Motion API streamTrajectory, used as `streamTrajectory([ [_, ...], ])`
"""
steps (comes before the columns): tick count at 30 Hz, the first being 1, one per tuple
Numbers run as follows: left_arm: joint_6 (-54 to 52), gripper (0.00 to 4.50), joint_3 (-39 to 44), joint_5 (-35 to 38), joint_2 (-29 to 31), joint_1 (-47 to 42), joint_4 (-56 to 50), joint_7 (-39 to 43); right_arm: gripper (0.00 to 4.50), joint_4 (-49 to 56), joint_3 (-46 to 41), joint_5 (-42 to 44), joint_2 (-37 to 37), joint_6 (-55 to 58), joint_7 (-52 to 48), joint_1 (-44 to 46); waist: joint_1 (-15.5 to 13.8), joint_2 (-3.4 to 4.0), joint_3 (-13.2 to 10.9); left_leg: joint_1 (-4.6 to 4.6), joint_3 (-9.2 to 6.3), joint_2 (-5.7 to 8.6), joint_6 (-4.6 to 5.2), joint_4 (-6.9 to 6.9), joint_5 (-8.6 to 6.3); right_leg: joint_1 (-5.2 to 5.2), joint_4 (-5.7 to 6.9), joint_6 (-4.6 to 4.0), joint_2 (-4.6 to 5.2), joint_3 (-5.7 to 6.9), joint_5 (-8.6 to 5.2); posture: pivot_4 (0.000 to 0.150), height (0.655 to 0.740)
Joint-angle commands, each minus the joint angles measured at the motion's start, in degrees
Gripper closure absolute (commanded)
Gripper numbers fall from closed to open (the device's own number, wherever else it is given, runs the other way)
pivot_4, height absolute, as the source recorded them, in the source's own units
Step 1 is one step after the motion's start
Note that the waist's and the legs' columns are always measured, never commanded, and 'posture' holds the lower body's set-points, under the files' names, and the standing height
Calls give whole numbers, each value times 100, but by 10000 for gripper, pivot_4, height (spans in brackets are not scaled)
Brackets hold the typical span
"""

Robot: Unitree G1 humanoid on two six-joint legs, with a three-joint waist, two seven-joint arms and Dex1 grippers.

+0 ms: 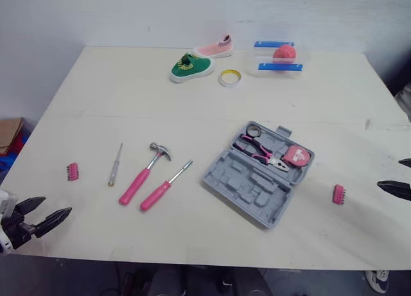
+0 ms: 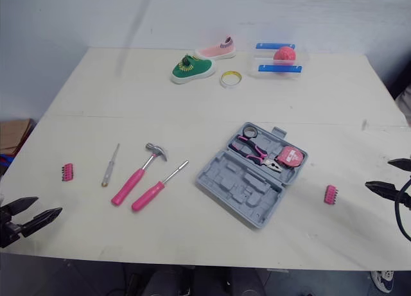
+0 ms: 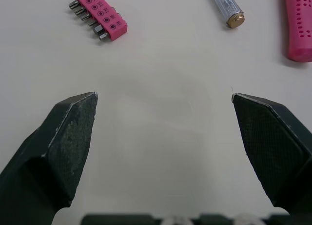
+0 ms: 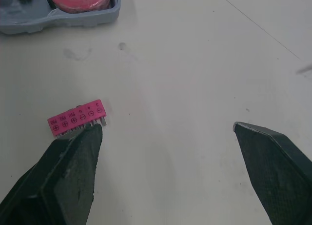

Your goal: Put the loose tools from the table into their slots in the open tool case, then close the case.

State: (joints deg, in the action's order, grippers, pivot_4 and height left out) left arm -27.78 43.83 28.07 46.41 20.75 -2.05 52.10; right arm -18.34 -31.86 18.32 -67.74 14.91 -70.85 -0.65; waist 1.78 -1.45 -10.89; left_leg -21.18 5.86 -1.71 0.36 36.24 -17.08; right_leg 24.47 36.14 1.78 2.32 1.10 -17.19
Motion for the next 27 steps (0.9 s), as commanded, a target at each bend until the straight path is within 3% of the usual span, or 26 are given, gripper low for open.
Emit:
streamTrajectory([
  [1, -10, 369, -4, 51, 111, 13, -157, 60, 0, 146, -172, 83, 6, -1, 30, -34, -2, 0, 0, 0, 0, 0, 0, 0, 0, 0, 1, 0, 0, 0, 0, 1500, 7304],
  [10, -72, 369, -215, 87, 156, -359, -468, -42, 0, 496, -309, 197, 159, 204, 262, -126, -13, -1, 0, 2, 0, 2, 3, 20, 3, -3, 22, 3, 1, -1, 1, 1500, 7304],
  [16, -392, 369, -786, 225, 656, -1011, -783, 233, 0, 1865, -813, 387, 551, 757, 574, -771, -30, -3, 4, 3, 0, 2, -4, 27, 15, -4, 42, 3, 1, -1, 1, 1500, 7304],
  [21, -612, 369, -2066, 264, 891, -2416, -1122, 400, 0, 3569, -1054, 645, 1134, 1490, 1058, -1421, -35, -10, 8, 4, -1, 3, -11, 27, 26, -5, 56, 7, 1, 0, 4, 1500, 7304],
  [25, -490, 369, -3180, 75, 636, -3752, -706, 613, 0, 4526, -899, 777, 1559, 1987, 1581, -1623, -23, -13, 10, 5, -1, 8, -17, 31, 32, -5, 70, 12, 3, -2, 7, 1500, 7304],
  [27, -274, 5841, -3875, -234, 270, -4529, -146, 764, 0, 4923, -535, 696, 1812, 2087, 1914, -1699, -29, -22, 16, 8, 5, 9, -21, 31, 33, -7, 74, 13, -1, -4, 6, 1500, 7304],
])
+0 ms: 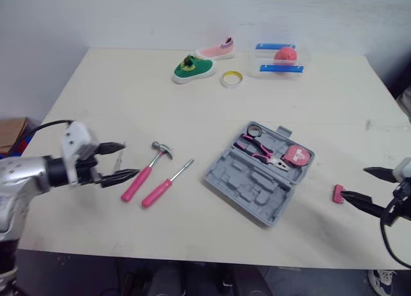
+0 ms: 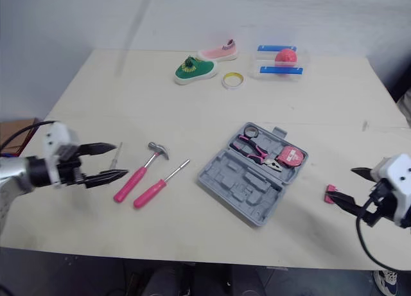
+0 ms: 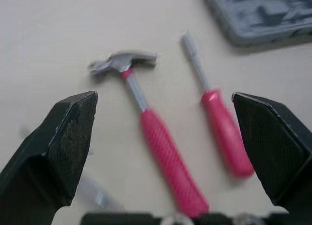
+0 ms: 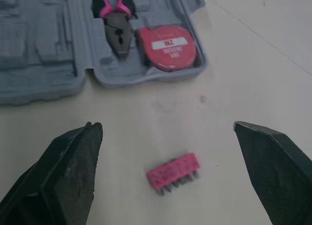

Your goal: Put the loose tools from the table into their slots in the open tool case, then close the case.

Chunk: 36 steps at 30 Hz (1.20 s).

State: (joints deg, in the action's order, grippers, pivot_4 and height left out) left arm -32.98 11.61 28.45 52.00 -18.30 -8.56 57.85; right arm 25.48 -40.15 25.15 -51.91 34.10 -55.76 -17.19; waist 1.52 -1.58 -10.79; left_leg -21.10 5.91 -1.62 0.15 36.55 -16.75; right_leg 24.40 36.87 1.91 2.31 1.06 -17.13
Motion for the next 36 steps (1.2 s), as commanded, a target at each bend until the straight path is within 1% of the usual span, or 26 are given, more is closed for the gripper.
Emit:
streamTrajectory([
  [1, 534, 8982, -1075, -578, -500, -1024, 879, 333, 2482, 688, 547, -62, 325, 166, 545, -68, 6, -12, 5, 1, -3, -2, -6, 7, 3, -1, 4, 0, -6, 1, 0, 1500, 7304],
  [2, 821, 13596, -1471, -918, -731, -1436, 1299, 409, 5328, 777, 784, -96, 433, 225, 726, -4, 0, -13, 6, -3, -3, -5, -11, 17, 4, 0, 8, 0, -11, 0, 0, 1500, 7304],
  [3, 1038, 19152, -1717, -1142, -881, -1721, 1626, 474, 9892, 824, 936, -111, 494, 277, 856, 58, -1, -14, 6, -2, -4, -5, -16, 31, 4, -1, 14, 1, -14, 1, 0, 1500, 7304],
  [4, 1380, 22185, -2033, -1486, -1093, -2060, 2057, 478, 13016, 821, 1144, -218, 543, 285, 1011, 128, 10, -15, 5, -7, -4, -7, -27, 45, 9, -1, 20, 1, -18, 0, 0, 1500, 7304],
  [6, 1837, 30881, -2371, -1880, -1392, -2495, 2709, 493, 22396, 780, 1414, -378, 580, 307, 1231, 239, 20, -17, 3, -9, 10, -6, -25, 55, 8, 3, 24, 6, -18, -13, 2, 1500, 7304],
  [8, 2094, 40774, -2546, -2056, -1681, -2834, 3269, 570, 33404, 755, 1623, -464, 610, 343, 1387, 293, 18, -20, 2, -10, 18, -7, -23, 57, 6, 6, 23, 9, -20, -20, 2, 1500, 7304],
  [9, 2221, 44887, -2629, -2174, -1871, -3048, 3626, 534, 38442, 712, 1785, -581, 585, 327, 1450, 297, 8, -20, 2, -11, 17, -8, -23, 60, 6, 7, 24, 10, -21, -20, 1, 1500, 7304],
  [10, 2418, 45000, -2734, -2320, -2113, -3306, 4055, 503, 43561, 616, 1973, -740, 568, 286, 1543, 322, 4, -23, 2, -12, 18, -8, -23, 60, 6, 9, 24, 11, -21, -20, 1, 1500, 7304],
  [11, 2581, 45000, -2797, -2434, -2284, -3490, 4378, 488, 44384, 546, 2103, -855, 556, 254, 1610, 341, -11, -25, 2, -14, 16, -8, -23, 61, 6, 10, 24, 11, -22, -19, 0, 1500, 7304],
  [14, 2918, 45000, -2828, -2696, -2973, -4177, 5617, 247, 44384, 320, 2325, -1010, 597, 237, 1797, 582, -57, -26, 2, -22, 14, -3, -12, 75, 2, 9, 25, 17, -19, -16, 0, 1500, 7304],
  [16, 3132, 45000, -2813, -2849, -3329, -4528, 6299, 83, 44384, 215, 2421, -1028, 629, 235, 1862, 749, -83, -26, 2, -29, 17, -1, 0, 86, -4, 10, 22, 26, -17, -19, 2, 1500, 7304],
  [19, 3442, 45000, -2863, -3122, -3691, -4857, 7012, -88, 44384, 112, 2533, -1064, 650, 255, 1896, 889, -59, -27, 1, -33, 22, -2, 5, 88, -8, 13, 17, 31, -17, -22, 1, 1500, 7304],
  [26, 3702, 45000, -2800, -3537, -4328, -5239, 7826, -640, 44384, 96, 2682, -1034, 721, 303, 1937, 1063, -46, -30, 0, -32, 19, -1, -2, 88, -4, 16, 23, 33, -14, -18, 0, 1500, 7304],
  [33, 3830, 45000, -2741, -3718, -4531, -5257, 7998, -699, 44384, 351, 2798, -894, 790, 440, 1888, 1067, -19, -30, 0, -30, 17, -1, -6, 82, -3, 16, 25, 33, -14, -16, 0, 1500, 7304],
  [36, 3812, 45000, -2724, -3716, -4557, -5227, 7972, -405, 44384, 276, 2891, -929, 803, 395, 1880, 1158, -21, -30, 0, -30, 18, 1, -6, 87, -3, 15, 27, 33, -11, -15, 0, 1500, 7304],
])
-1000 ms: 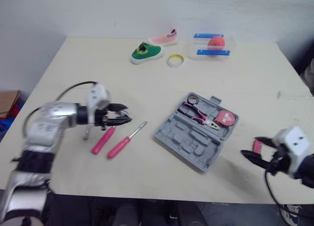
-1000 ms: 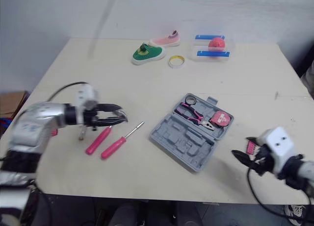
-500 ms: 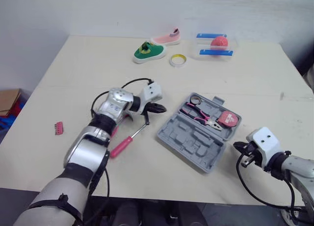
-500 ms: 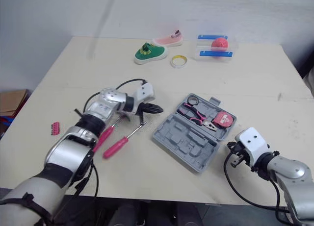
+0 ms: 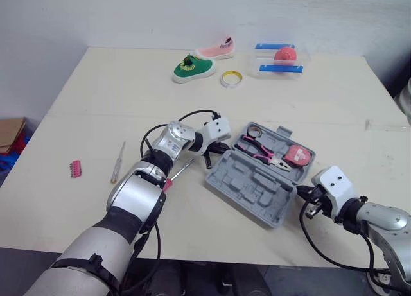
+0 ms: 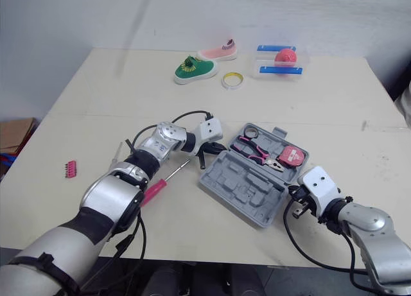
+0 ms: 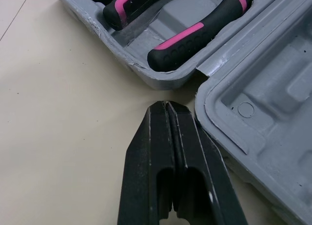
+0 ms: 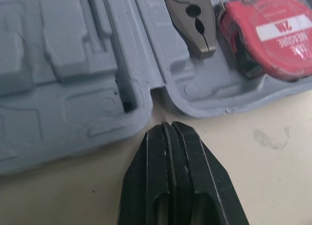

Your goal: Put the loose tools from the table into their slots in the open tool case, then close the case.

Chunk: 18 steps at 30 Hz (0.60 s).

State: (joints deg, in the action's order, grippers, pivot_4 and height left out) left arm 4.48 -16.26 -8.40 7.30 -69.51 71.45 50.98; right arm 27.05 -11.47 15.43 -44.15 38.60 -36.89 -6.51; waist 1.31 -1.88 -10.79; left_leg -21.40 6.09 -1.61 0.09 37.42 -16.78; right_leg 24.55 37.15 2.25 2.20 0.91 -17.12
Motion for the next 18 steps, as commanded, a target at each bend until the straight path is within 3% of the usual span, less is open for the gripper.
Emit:
streamTrajectory([
  [1, 37, 45000, 53, -25, -68, -78, -63, 463, 44384, 91, 50, 38, 10, -70, -37, 127, 11, 0, 0, 0, 0, 0, 1, 1, 0, 0, 1, 0, 0, 0, 0, 1500, 7304],
  [10, -31, 45000, -296, -188, 486, 781, -1158, 1846, 44384, -502, 811, -190, -467, -534, -837, 916, 75, -1, 1, 27, 25, -8, -8, -2, 0, -1, 25, -7, -11, -22, -4, 1500, 7304],
  [14, -147, 45000, -490, -298, 1045, 1677, -2801, 2018, 44384, -863, 1159, -294, -578, -721, -1222, 1445, 145, 0, 4, 37, 29, -20, -21, -4, 1, -1, 36, -14, -24, -35, -9, 1500, 7304],
  [18, -1135, 45000, -465, -131, 1505, 2630, -4642, 2084, 44384, -1249, 1496, -461, -681, -1043, -1654, 1835, 181, 0, 9, 44, 29, -28, -34, -1, 0, -1, 45, -21, -32, -42, -12, 1500, 7304],
])
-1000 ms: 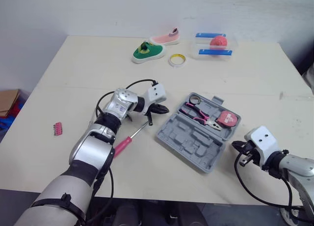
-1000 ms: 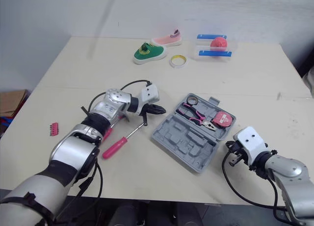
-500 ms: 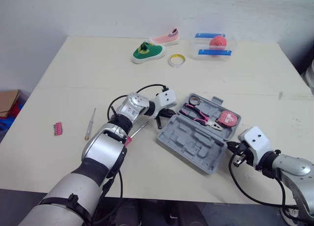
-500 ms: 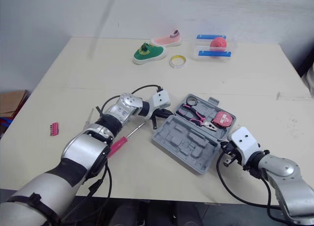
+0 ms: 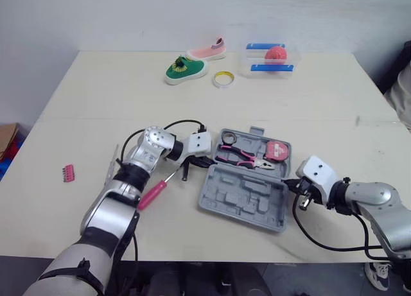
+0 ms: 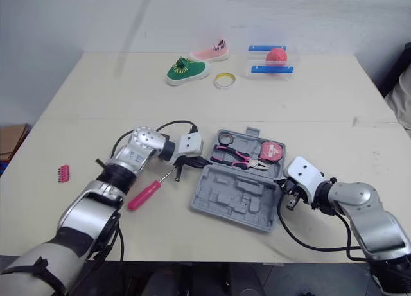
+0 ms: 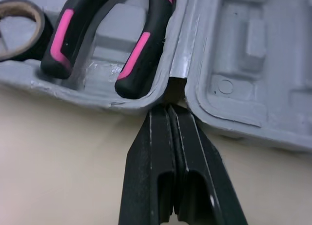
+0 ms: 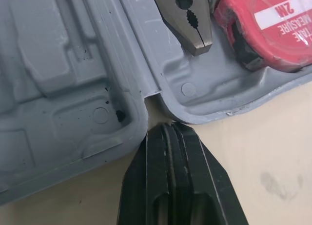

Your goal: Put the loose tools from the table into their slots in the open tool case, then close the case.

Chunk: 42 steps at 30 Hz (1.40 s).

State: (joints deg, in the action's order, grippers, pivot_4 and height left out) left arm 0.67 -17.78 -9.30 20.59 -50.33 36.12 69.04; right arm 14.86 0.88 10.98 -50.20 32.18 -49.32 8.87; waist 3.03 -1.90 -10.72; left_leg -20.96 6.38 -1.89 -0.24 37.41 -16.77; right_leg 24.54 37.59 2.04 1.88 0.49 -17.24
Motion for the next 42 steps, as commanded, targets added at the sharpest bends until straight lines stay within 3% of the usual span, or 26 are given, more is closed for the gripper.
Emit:
streamTrajectory([
  [1, -929, 45000, -313, -53, 268, 872, -1418, 226, 44384, -81, 320, -27, -99, -456, -517, 362, 9, 1, 3, 3, 4, -2, 0, 0, 0, -1, 4, -1, -3, -6, -1, 1500, 7304],
  [6, -1799, 45000, -212, 83, 473, 1409, -2451, 31, 44384, -307, 500, -66, -83, -625, -846, 639, 4, 0, 6, 11, 3, -7, -2, 3, 1, -6, 8, -5, -14, -17, -3, 1500, 7304],
  [13, -2941, 45000, 155, 370, 640, 1820, -3024, -347, 44384, -793, 480, -509, -377, -968, -930, 749, 0, 0, 6, 30, 19, -9, 2, -3, -3, -12, 13, -5, -17, -38, -3, 1500, 7304],
  [17, -3752, 45000, 921, 1060, 872, 2081, -3617, -471, 44384, -520, -153, -53, -619, -940, -1174, 403, 8, -2, 5, 30, 22, -13, 0, -8, -3, -9, 12, -5, -20, -41, -6, 1500, 7304],
  [20, -4788, 45000, 2656, 2658, 1238, 2831, -4909, -162, 44384, -290, -1449, 803, -720, -609, -1488, -182, 31, -3, -1, 31, 27, -22, -6, -12, -3, -3, 16, -7, -29, -49, -6, 1500, 7304],
  [21, -5308, 41231, 3398, 3166, 1383, 3194, -5354, -128, 45000, -315, -1949, 1002, -739, -430, -1524, -408, 29, -5, -4, 29, 27, -31, -15, -12, -4, 0, 17, -11, -35, -47, -8, 1500, 7304],
  [22, -5701, 39830, 3988, 3496, 1533, 3568, -5668, -144, 41820, -342, -2333, 1116, -773, -308, -1568, -627, 23, -7, -5, 28, 25, -36, -19, -11, -4, 1, 18, -13, -38, -45, -10, 1500, 7304],
  [24, -6001, 32548, 4748, 3855, 1771, 4231, -6032, -187, 35397, -377, -2834, 1248, -874, -123, -1706, -1008, 11, -8, -5, 31, 23, -38, -22, -9, -5, -3, 17, -18, -38, -43, -13, 1500, 7304],
  [26, -5869, 23312, 5555, 3827, 2018, 5191, -6127, -157, 25830, -491, -3333, 1260, -958, -179, -1930, -1467, -4, -8, -4, 51, 22, -35, -19, -14, -13, -23, 10, -23, -36, -44, -16, 1500, 7304],
  [31, -5461, 150, 7251, 3688, 2169, 6452, -5474, -604, 206, -1207, -4137, 1230, -1071, -263, -2037, -1883, -9, -23, -10, 64, 21, -34, 23, -16, -41, -46, -30, -33, -35, -44, -23, 1500, 7304],
  [33, -5272, 150, 7727, 3663, 2149, 6802, -5236, -729, 206, -1638, -4320, 1109, -1130, -441, -2047, -1971, -11, -23, -10, 65, 21, -34, 27, -19, -41, -49, -43, -40, -35, -43, -26, 1500, 7304],
  [35, -5174, 150, 7896, 3787, 2091, 6954, -5104, -857, 206, -1899, -4403, 1071, -1176, -577, -2061, -2009, -16, -22, -10, 66, 21, -34, 34, -33, -46, -53, -68, -120, -34, -43, -71, 1500, 7304],
  [42, -4919, 150, 7604, 3906, 1925, 7099, -5348, -1436, 206, -2140, -4258, 1203, -1213, -747, -1955, -1649, -52, -24, -10, 66, 25, -35, 21, -33, -75, -66, -87, -115, -26, -45, -68, 1500, 7304],
])
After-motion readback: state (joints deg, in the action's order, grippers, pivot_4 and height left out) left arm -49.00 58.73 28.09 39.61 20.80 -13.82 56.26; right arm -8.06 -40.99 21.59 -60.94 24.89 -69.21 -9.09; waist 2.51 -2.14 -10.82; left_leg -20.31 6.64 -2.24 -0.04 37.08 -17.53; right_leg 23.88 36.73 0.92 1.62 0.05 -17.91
